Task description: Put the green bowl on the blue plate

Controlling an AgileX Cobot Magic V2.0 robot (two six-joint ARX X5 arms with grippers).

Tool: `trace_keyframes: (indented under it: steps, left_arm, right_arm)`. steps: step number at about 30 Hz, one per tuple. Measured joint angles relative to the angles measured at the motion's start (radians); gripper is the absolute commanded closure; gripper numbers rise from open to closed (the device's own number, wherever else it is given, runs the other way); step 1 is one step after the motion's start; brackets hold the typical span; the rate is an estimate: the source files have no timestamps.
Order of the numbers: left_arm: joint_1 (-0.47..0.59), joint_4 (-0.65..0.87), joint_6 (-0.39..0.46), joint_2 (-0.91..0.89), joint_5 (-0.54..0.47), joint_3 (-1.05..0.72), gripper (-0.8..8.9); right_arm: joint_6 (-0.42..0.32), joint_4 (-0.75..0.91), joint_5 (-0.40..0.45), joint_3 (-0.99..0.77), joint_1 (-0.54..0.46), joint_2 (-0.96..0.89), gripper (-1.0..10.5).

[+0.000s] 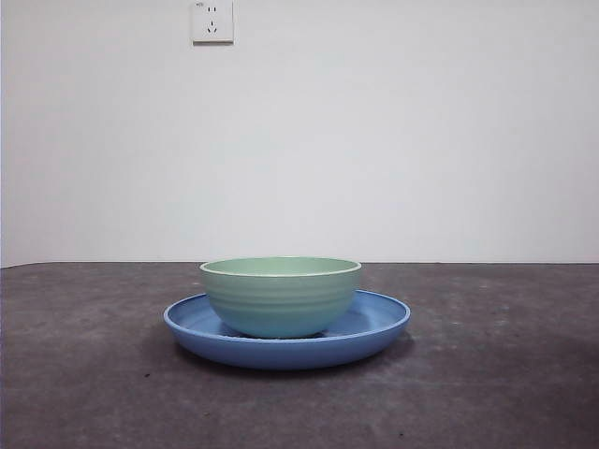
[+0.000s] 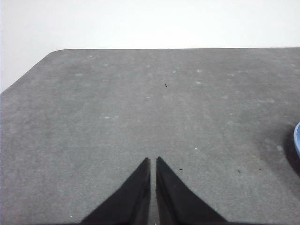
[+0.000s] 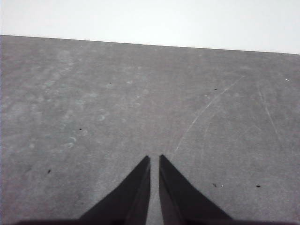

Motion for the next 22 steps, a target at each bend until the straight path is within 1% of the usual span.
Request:
trace_keyframes:
  steps: [22]
  left_arm:
    - [0.0,0.0,0.0,0.0,0.0,0.0,7.94]
  right_arm:
    - [0.003,0.008,0.0,-0.001,0.0,0.0,9.2]
